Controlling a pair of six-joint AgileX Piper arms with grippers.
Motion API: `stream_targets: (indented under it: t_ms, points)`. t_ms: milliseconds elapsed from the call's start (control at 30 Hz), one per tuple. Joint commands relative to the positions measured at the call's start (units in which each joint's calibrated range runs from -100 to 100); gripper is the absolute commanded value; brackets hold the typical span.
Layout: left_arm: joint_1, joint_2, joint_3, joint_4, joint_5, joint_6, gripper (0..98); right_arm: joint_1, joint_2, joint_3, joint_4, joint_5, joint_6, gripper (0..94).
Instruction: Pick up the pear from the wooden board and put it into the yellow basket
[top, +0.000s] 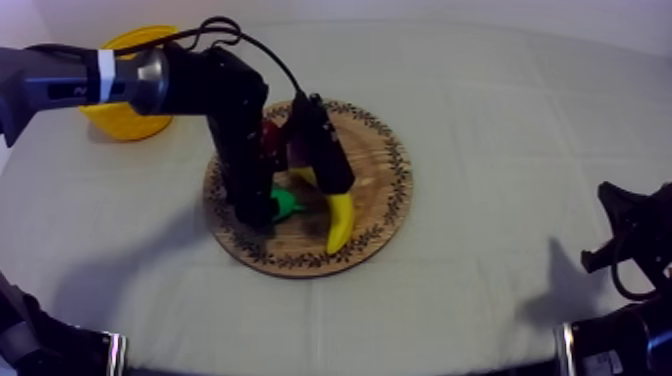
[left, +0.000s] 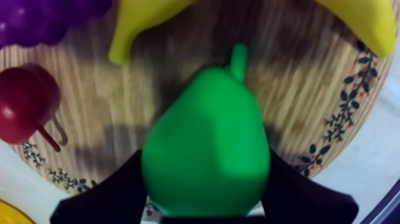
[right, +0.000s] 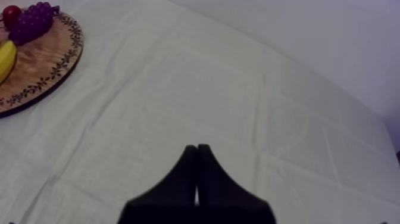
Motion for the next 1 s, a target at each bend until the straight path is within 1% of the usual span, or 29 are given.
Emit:
stream_targets:
  t_ms: [0,200,367,700,967]
  points:
    - [0.14,-0.93,0.25,-0.05,0.22,0.12,48.0,-0.02,-0.03,-0.02,0.01,0.02,-0.01,0.4]
    - [0.63,-5.74,0.3,-0.05,2.78,0.37,48.0,-0.02,-0.03,-0.02,0.01,0.02,-0.01,0.4]
    - [0.75,-11.06,-0.82,-0.23,6.82,0.46,48.2,-0.02,-0.03,-0.02,0.01,0.02,-0.01,0.4]
    - [0.91,-20.91,-3.96,-1.67,15.34,1.05,48.3,-0.02,-0.03,-0.02,0.01,0.02,-0.01,0.4]
    - [1.32,-25.34,-8.69,-1.89,22.45,1.45,49.0,-0.02,-0.03,-0.02,0.01,0.02,-0.01,0.4]
